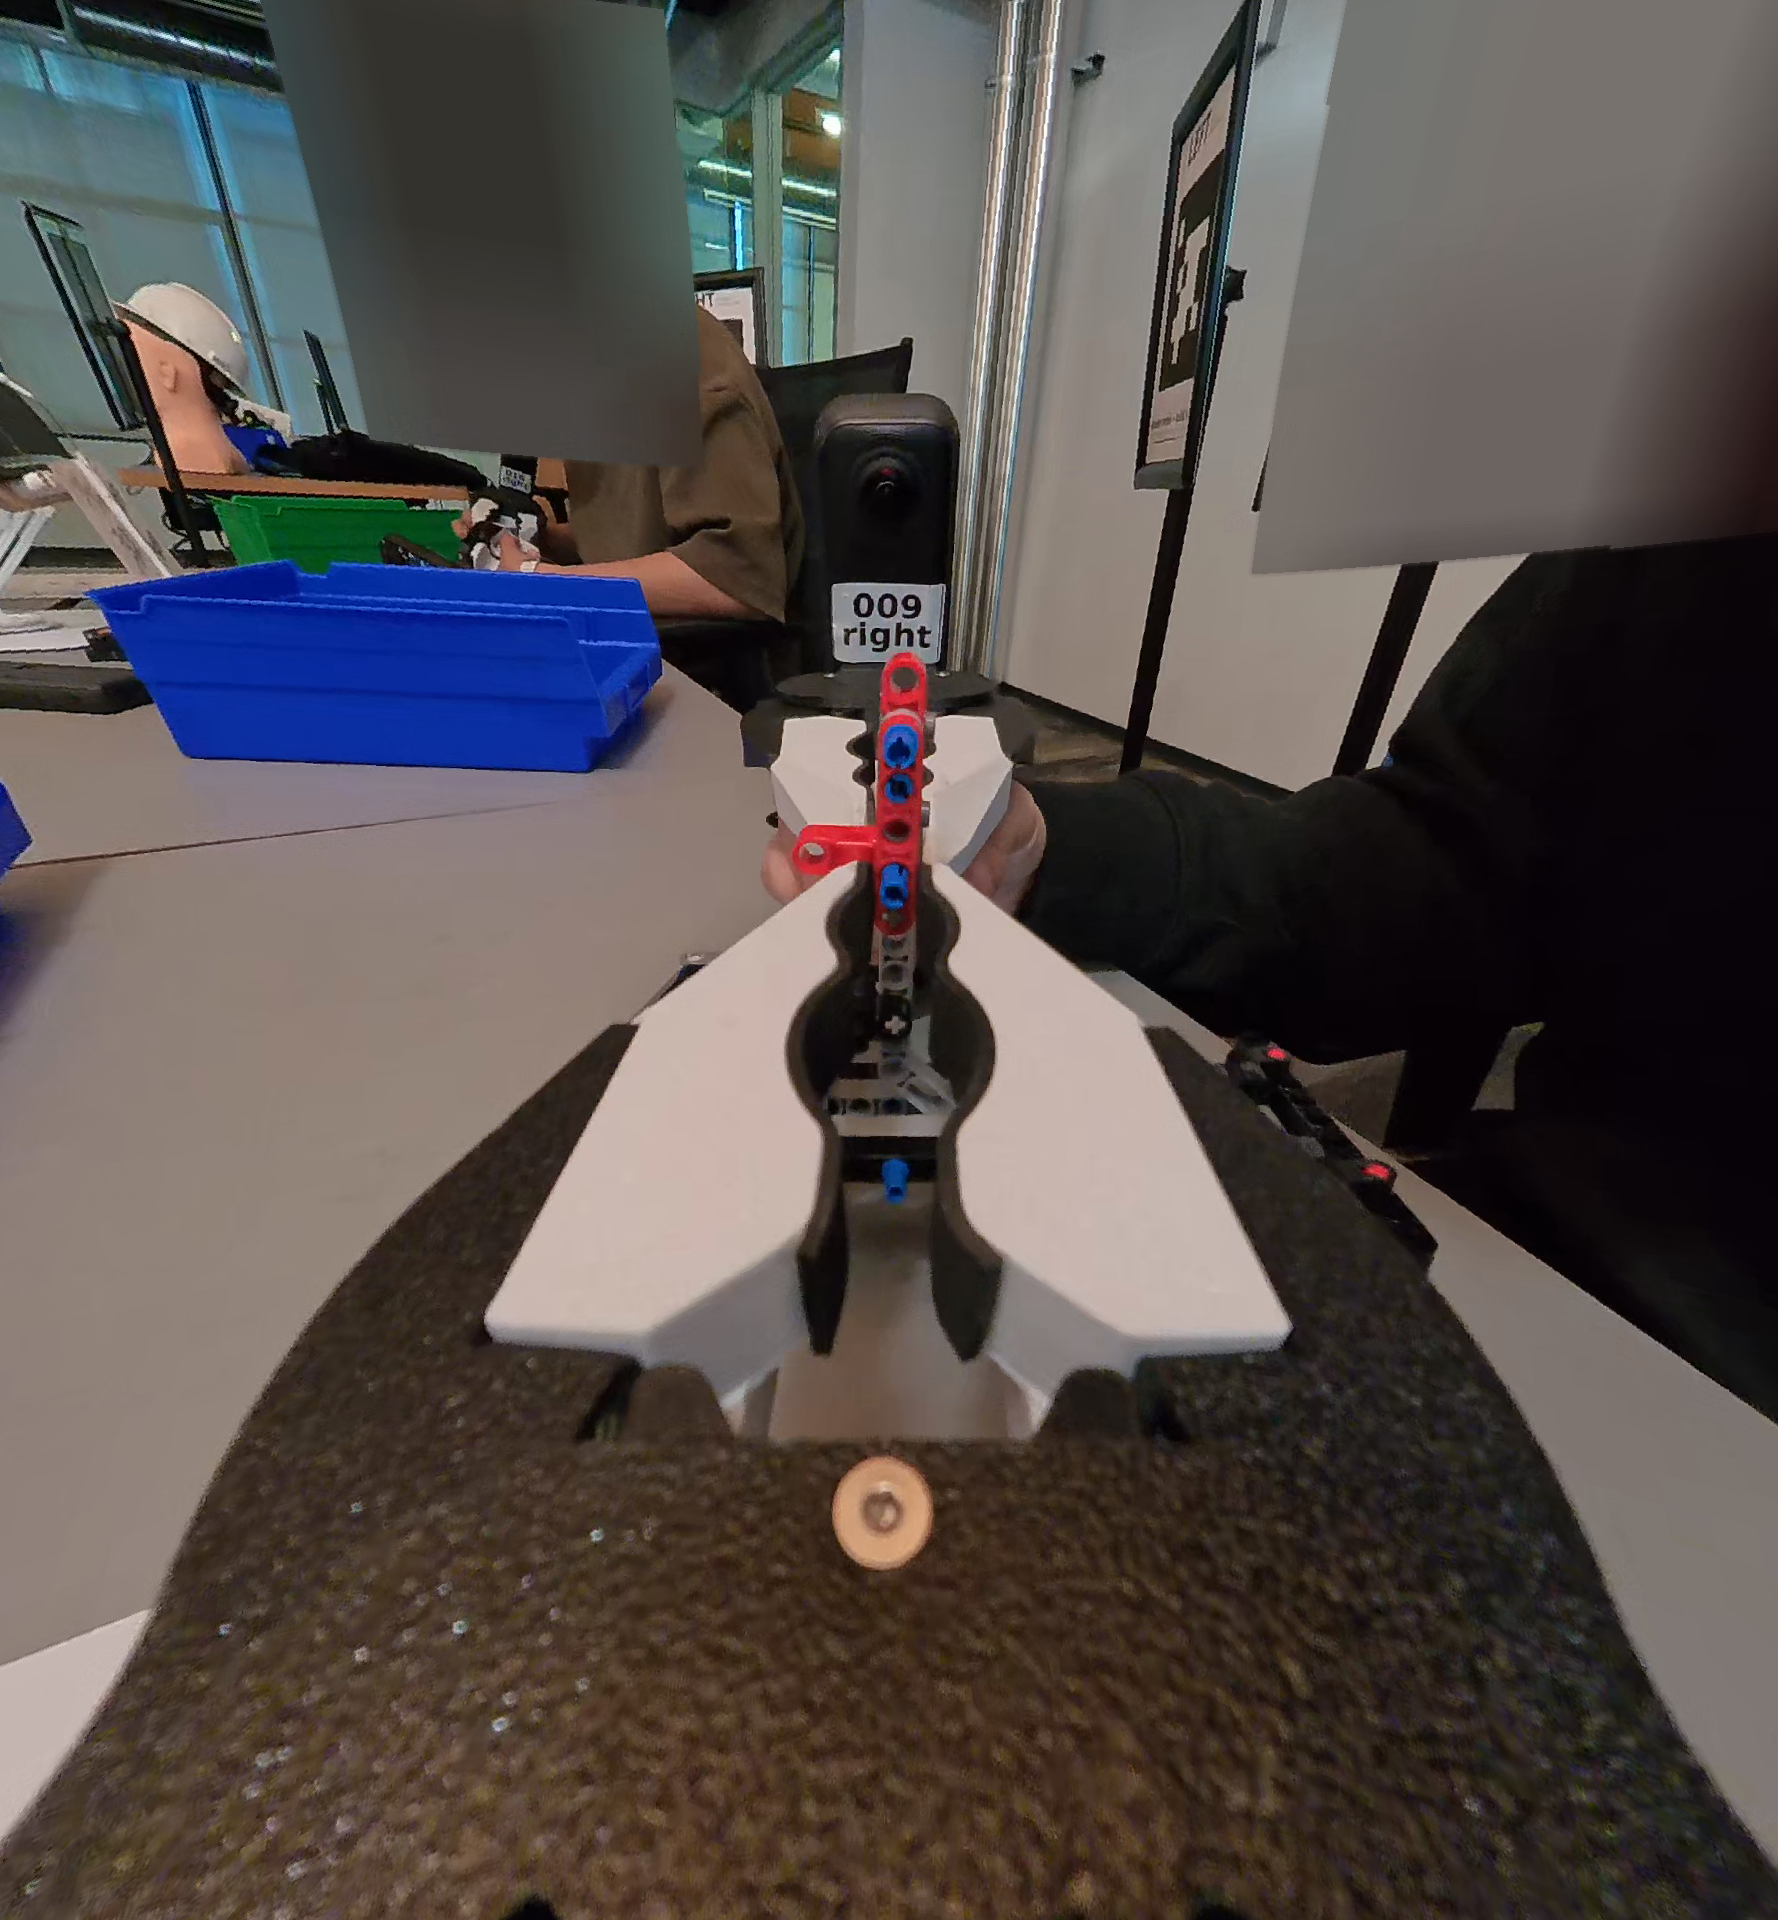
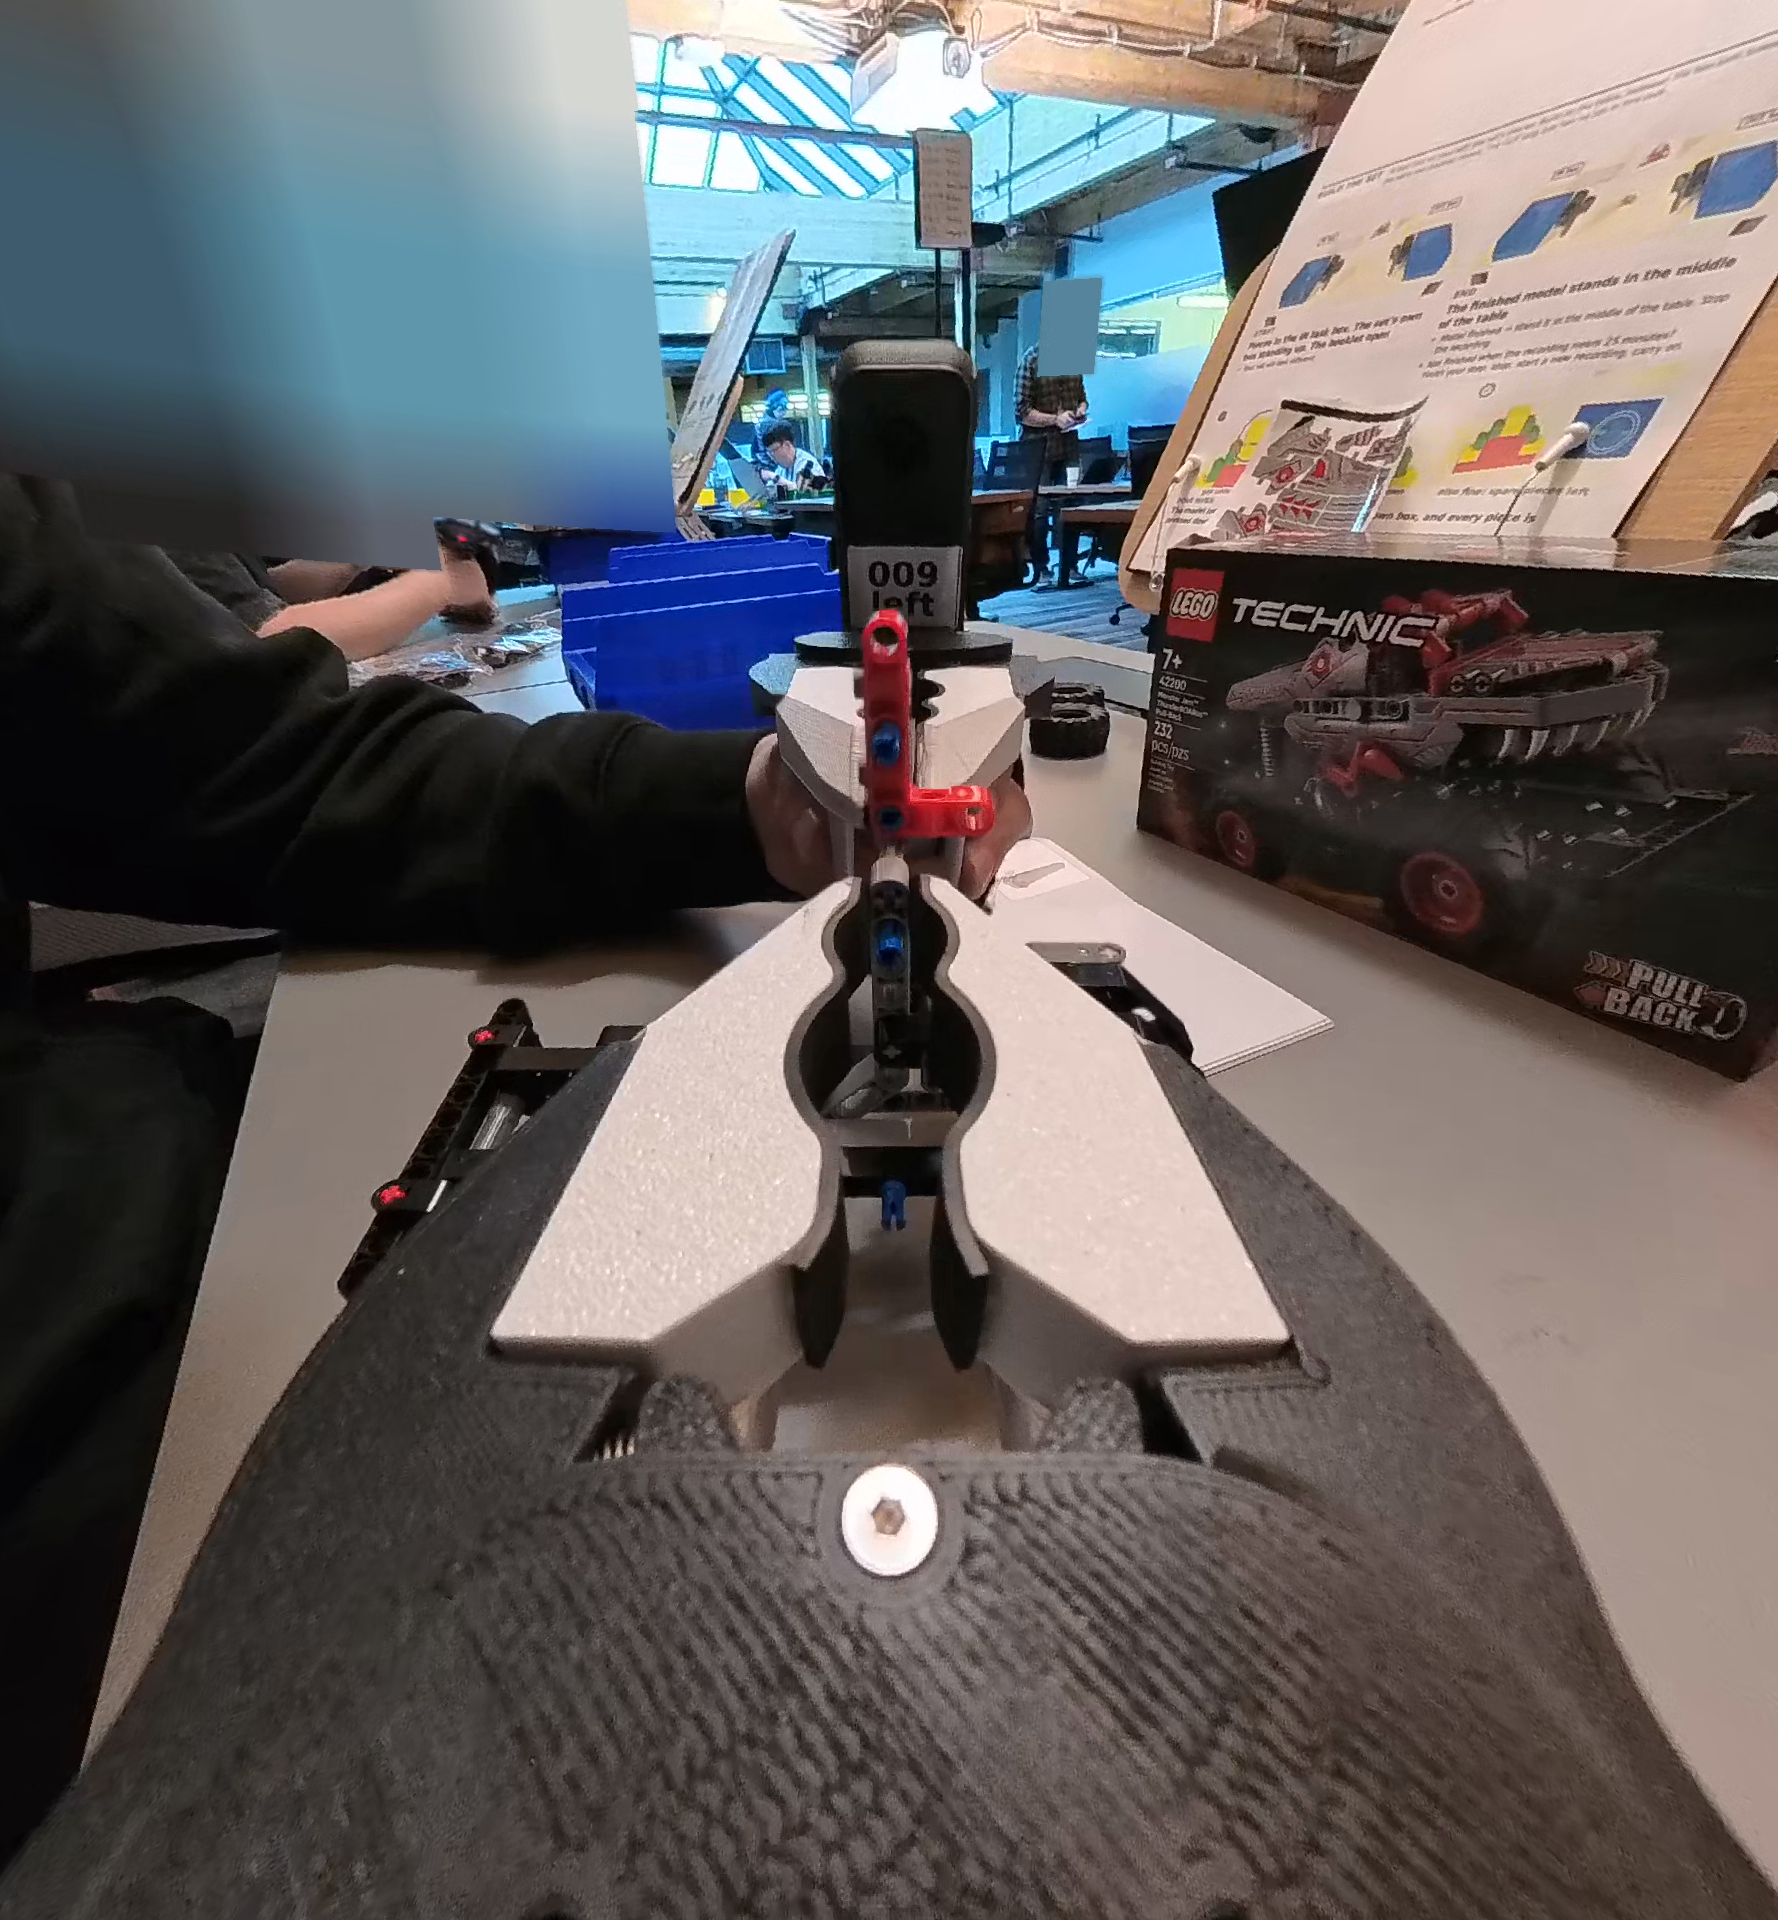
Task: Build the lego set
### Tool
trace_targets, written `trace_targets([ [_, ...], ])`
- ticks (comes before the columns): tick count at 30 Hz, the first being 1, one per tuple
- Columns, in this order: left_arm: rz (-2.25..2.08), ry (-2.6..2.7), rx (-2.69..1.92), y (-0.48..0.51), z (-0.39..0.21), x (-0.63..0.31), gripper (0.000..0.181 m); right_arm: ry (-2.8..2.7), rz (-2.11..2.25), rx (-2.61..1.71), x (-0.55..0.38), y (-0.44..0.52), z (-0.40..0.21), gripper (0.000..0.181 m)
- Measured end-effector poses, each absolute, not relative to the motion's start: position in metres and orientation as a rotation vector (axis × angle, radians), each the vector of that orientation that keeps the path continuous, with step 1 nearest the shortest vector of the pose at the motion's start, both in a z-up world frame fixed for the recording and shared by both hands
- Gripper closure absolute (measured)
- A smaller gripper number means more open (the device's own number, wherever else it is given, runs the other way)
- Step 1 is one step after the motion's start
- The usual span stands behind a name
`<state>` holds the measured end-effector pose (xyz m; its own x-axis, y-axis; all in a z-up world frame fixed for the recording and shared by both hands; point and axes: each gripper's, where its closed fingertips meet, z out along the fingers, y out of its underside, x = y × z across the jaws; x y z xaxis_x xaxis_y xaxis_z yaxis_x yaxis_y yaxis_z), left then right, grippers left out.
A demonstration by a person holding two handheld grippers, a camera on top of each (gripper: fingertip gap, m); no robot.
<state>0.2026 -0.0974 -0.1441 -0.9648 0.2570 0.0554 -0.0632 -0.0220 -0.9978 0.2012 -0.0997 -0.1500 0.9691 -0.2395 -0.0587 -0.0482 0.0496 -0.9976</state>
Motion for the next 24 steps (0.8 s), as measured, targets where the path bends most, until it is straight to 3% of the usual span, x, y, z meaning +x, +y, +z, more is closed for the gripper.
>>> trace_targets([
  [24, 2.028, -2.081, -0.097, -0.096, -0.157, 0.212, 0.177, 0.291, -0.236, -1.62, 0.213, -0.092, -0.164, 0.176],
])
